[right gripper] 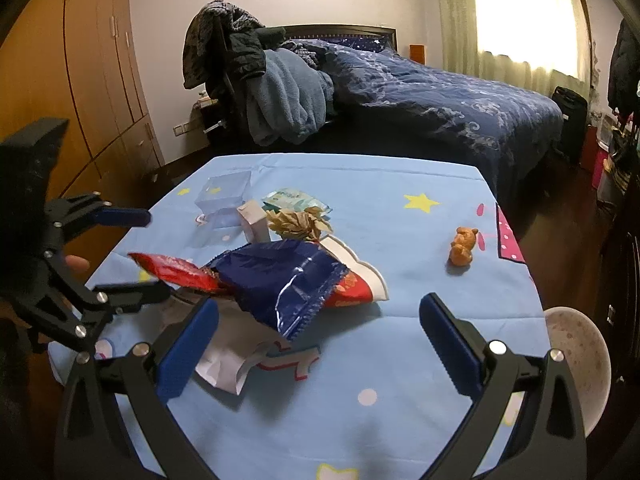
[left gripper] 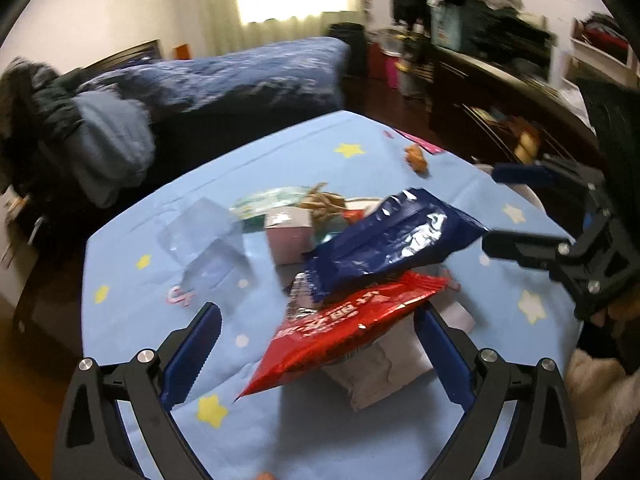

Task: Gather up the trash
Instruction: 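Grasp the red snack bag with the left tool while the right tool grasps the dark-blue bag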

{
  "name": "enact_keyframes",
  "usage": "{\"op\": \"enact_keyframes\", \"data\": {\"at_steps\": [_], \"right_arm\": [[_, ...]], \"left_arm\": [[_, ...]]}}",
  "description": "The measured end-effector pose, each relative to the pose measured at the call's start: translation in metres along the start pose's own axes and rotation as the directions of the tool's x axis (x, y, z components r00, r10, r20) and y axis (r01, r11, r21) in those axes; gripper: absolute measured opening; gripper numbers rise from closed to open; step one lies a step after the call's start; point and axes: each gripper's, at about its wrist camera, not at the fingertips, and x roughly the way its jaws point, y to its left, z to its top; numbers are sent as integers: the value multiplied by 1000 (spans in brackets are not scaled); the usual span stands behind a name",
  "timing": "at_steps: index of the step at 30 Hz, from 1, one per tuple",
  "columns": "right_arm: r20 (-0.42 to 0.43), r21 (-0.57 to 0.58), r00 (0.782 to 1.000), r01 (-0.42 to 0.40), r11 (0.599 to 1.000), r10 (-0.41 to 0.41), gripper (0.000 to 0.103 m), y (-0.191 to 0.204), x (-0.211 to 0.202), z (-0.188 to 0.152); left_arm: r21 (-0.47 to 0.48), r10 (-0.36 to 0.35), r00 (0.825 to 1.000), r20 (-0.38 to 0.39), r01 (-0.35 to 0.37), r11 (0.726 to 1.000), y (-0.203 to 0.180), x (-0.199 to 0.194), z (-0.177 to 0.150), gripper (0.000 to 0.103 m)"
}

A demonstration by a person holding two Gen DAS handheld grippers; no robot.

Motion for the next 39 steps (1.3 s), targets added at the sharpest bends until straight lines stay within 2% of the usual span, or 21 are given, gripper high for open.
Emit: {"op": "enact_keyframes", "data": {"at_steps": [4, 5, 6, 7, 10, 13, 17, 24, 28, 32, 33, 37, 39], "right_arm": [[3, 3, 1000, 1, 1000, -1, 100, -1, -1, 0], [2, 4, 1000, 4, 1000, -4, 100, -1, -1, 0], [0, 4, 1000, 9, 1000, -9, 100, 0, -1, 1], [-2, 1, 1000, 13, 1000, -13, 100, 0, 0, 1], [-5, -14, 1000, 5, 1000, -5, 100, 1, 3, 4], [-44, -60, 998, -54, 997, 51, 100, 4, 11, 8], [-114, -55, 976, -193, 980, 186, 100, 2, 25, 15], [-174, 60, 944, -274, 960, 280, 100, -7, 44, 18], [-205, 156, 930, -278, 948, 306, 100, -14, 53, 16], [-226, 335, 887, -318, 887, 403, 100, -29, 67, 9], [-220, 357, 883, -322, 877, 414, 100, -30, 68, 8], [-173, 355, 901, -319, 879, 397, 100, -29, 61, 11], [-165, 366, 892, -341, 866, 421, 99, -28, 61, 13]], "left_arm": [[38, -20, 1000, -11, 20, 999, -1, 9, 2, 96], [33, -27, 1000, -16, 27, 999, 1, 12, 3, 93], [27, -39, 999, -26, 39, 999, 4, 15, 3, 83], [20, -53, 998, -36, 54, 998, 6, 18, 2, 77], [7, -64, 997, -52, 65, 998, 7, 25, -2, 77], [2, -82, 996, -41, 82, 997, 6, 25, -6, 81], [19, -82, 996, -34, 82, 996, 0, 24, -6, 81], [7, -71, 997, -24, 71, 997, -1, 25, -9, 80], [13, -69, 997, -19, 69, 998, -1, 25, -10, 79], [8, -64, 998, -15, 64, 998, -1, 25, -9, 79], [7, -62, 998, -14, 63, 998, 0, 25, -8, 79], [13, -55, 998, -11, 56, 998, -2, 25, -7, 79], [14, -53, 999, -10, 53, 998, -2, 25, -7, 78]]}}
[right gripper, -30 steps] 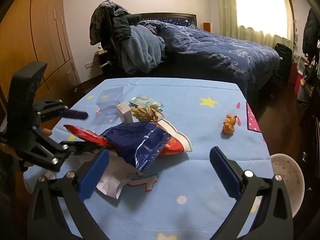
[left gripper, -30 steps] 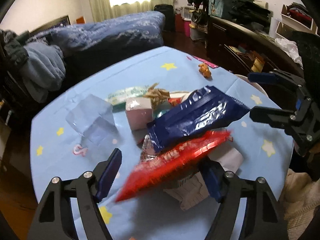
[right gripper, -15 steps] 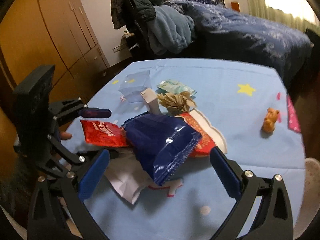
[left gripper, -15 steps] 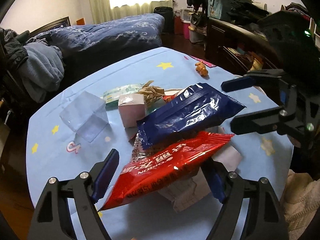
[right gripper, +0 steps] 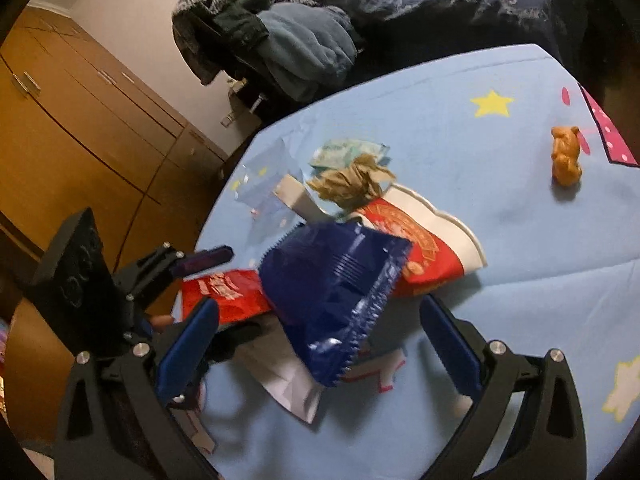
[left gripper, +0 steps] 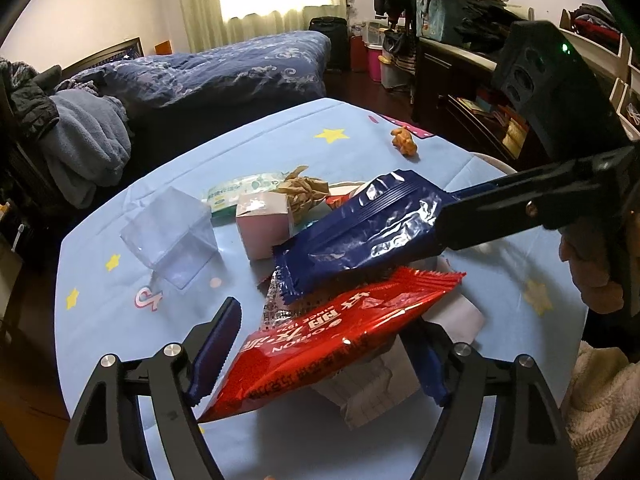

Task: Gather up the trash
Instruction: 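Grasp the red snack bag with the left tool while the right tool grasps the dark-blue bag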

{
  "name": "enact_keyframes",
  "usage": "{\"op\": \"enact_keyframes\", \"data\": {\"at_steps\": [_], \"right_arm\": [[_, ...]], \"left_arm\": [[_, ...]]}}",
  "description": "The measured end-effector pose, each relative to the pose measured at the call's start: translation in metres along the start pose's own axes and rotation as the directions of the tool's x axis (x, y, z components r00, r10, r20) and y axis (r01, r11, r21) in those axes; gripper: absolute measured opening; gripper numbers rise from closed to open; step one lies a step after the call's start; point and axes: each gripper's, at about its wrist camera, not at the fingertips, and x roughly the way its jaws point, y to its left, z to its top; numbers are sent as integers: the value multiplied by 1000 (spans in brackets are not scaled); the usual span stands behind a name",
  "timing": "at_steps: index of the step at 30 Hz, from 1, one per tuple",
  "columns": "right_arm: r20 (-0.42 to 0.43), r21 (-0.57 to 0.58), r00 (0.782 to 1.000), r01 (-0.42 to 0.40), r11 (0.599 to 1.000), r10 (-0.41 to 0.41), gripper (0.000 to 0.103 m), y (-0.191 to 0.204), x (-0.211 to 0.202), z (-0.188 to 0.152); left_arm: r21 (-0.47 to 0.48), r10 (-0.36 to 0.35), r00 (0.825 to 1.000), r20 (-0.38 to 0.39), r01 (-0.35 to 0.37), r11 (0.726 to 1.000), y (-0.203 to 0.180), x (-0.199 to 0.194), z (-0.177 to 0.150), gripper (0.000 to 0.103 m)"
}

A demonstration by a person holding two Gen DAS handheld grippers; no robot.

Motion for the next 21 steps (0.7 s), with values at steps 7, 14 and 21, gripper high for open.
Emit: {"op": "enact_keyframes", "data": {"at_steps": [7, 14, 21], "right_arm": [[-39, 116, 995, -86, 990, 91, 59, -11, 12, 0], [3, 151, 991, -130, 980, 131, 51, -14, 7, 3], [-3, 232, 986, -159, 960, 164, 18, -28, 17, 6]], "left_arm": [[0, -4, 1000, 1, 4, 1000, 0, 1, 2, 77], [6, -21, 1000, 8, 21, 1000, -2, 2, 5, 73], [-11, -67, 998, -8, 67, 998, -2, 9, 7, 49]]}}
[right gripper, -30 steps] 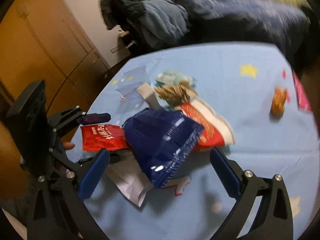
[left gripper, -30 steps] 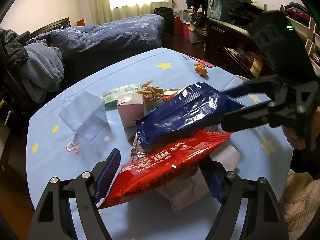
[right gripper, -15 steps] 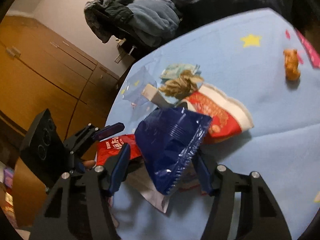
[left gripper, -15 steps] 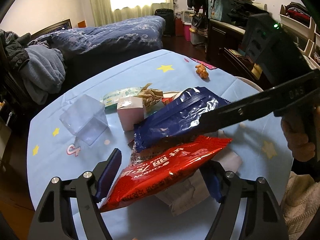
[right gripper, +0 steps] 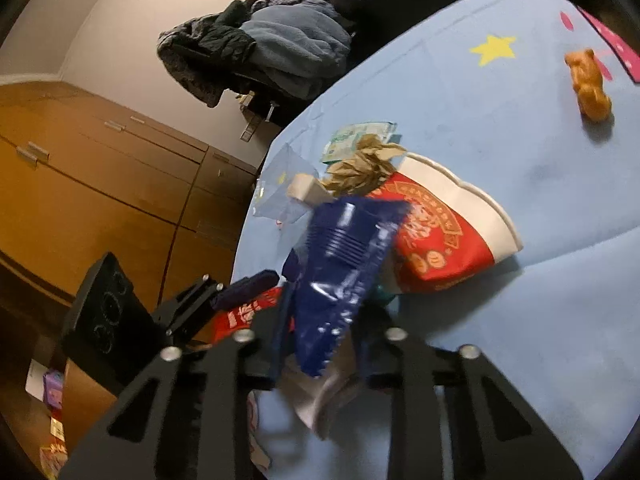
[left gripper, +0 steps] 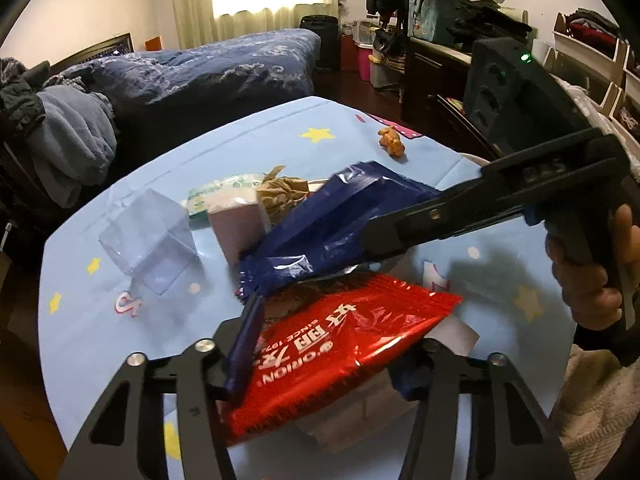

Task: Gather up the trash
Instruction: 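Grasp the red snack bag with the left tool while the right tool grasps the dark-blue bag, then carry both bags to the white-pink bin and open both tools to drop them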

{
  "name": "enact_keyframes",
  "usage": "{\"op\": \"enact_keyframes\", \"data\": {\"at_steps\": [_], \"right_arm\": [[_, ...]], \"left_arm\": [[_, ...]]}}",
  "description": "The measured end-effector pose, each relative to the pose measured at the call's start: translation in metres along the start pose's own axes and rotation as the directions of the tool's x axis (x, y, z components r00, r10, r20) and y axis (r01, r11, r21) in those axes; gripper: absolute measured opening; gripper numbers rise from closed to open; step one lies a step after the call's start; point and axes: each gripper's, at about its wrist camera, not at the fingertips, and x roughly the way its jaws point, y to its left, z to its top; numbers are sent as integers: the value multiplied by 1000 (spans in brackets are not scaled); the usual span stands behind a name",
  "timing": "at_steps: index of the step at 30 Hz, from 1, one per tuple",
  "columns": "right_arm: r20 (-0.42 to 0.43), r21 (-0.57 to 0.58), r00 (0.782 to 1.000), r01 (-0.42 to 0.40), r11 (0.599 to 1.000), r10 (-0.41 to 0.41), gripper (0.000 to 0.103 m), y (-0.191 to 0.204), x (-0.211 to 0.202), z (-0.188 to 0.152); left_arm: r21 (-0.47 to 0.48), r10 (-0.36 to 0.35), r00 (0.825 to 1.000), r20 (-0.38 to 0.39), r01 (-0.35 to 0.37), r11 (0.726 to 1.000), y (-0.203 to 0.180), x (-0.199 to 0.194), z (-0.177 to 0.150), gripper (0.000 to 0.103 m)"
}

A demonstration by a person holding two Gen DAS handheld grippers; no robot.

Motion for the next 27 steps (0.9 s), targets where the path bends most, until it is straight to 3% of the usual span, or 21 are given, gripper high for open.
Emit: {"op": "enact_keyframes", "data": {"at_steps": [1, 6, 14, 27], "right_arm": [[-4, 13, 1000, -6, 1000, 6, 13, -3, 2, 1], [6, 19, 1000, -18, 1000, 18, 8, -5, 4, 4], [73, -47, 997, 3, 999, 0, 6, 7, -12, 2], [165, -135, 986, 25, 991, -3, 6, 27, -47, -10]], "left_arm": [[-8, -8, 1000, -2, 8, 1000, 1, 1, 0, 47], [-26, -19, 1000, -3, 19, 999, 4, 3, -1, 38], [-55, -14, 1000, 12, 15, 998, 7, -2, -1, 22], [-57, 50, 996, 72, -46, 997, 2, -40, 12, 19]]}}
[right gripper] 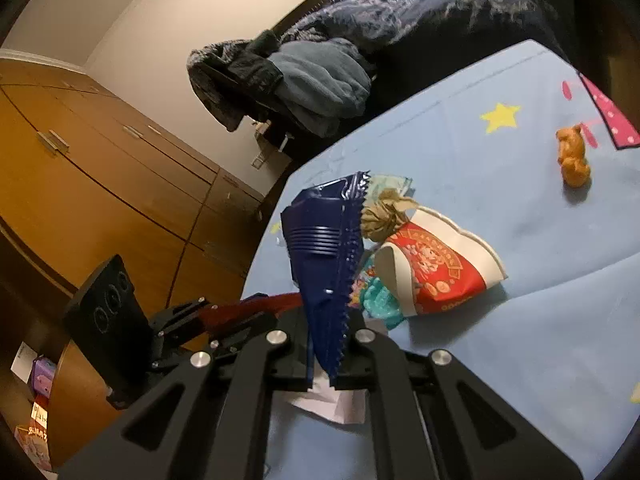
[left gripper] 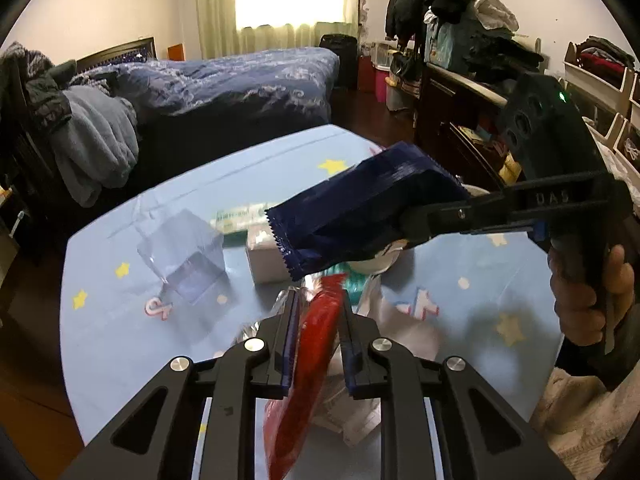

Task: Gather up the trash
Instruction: 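Carry both bags to the white-pink bin and open both tools to drop them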

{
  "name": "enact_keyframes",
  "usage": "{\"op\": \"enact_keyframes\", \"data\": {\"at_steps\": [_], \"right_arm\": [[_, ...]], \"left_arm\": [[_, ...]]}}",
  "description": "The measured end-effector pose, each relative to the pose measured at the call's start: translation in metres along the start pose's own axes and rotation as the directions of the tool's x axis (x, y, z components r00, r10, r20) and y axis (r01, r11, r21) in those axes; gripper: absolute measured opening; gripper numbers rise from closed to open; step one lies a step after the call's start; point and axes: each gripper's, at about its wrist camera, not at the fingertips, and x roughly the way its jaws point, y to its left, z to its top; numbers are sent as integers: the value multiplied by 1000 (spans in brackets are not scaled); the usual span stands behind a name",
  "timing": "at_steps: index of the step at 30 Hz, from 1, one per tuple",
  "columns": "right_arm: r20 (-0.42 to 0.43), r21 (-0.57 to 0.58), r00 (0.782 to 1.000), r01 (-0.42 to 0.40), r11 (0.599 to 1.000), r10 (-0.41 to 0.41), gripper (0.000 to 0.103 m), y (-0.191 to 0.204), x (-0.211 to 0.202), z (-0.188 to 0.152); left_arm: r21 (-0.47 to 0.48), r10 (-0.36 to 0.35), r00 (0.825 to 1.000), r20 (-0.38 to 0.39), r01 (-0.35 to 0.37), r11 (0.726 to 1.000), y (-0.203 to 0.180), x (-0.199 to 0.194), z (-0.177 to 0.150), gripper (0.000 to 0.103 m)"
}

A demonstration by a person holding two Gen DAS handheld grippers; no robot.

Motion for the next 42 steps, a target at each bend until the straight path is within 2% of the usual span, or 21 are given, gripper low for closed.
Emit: {"op": "enact_keyframes", "data": {"at_steps": [8, 14, 16, 17, 18, 19, 20, 21, 23, 25, 26, 34, 42], "right_arm": [[94, -19, 995, 38, 999, -36, 6, -5, -42, -7], [80, -19, 996, 37, 999, -36, 6, -11, -44, -11], [71, -24, 997, 33, 999, -31, 6, -10, -40, -13], [65, -26, 997, 30, 999, -28, 6, -8, -38, -13], [61, -28, 998, 27, 999, -25, 6, -7, -35, -12], [57, -30, 998, 24, 999, -22, 6, -6, -33, -13], [54, -32, 998, 23, 999, -21, 6, -5, -31, -13], [53, -31, 998, 23, 999, -22, 6, -2, -28, -12], [50, -32, 999, 21, 999, -20, 6, 0, -24, -12], [47, -34, 999, 20, 999, -19, 6, 1, -23, -12], [48, -37, 999, 23, 999, -21, 6, 2, -22, -11], [56, -39, 998, 17, 999, -15, 6, 0, -26, -11], [126, -22, 992, -11, 1000, 14, 6, -14, -63, -9]], "left_arm": [[94, -3, 1000, 15, 2, 996, -37, 3, 28, 19], [46, 76, 997, -27, -75, 996, -29, 14, 15, 20], [35, 93, 995, -38, -92, 995, -25, 12, 5, 40], [32, 111, 993, -37, -110, 993, -24, 11, 2, 74], [29, 142, 990, -20, -142, 990, -22, 9, -1, 95], [28, 153, 988, 12, -154, 988, -21, 5, -3, 93], [27, 151, 988, 23, -151, 988, -20, 2, -3, 79], [17, 143, 990, 15, -143, 990, -18, 2, -3, 55], [-18, 118, 993, -26, -119, 993, -11, 7, -3, 36], [-23, 135, 989, -62, -136, 990, -6, 15, -6, 10], [-24, 137, 988, -67, -139, 990, -6, 17, -8, 4], [-18, 130, 990, -57, -131, 991, -16, 13, -9, 3], [51, 125, 992, -5, -124, 991, -45, 1, 23, 3]]}}
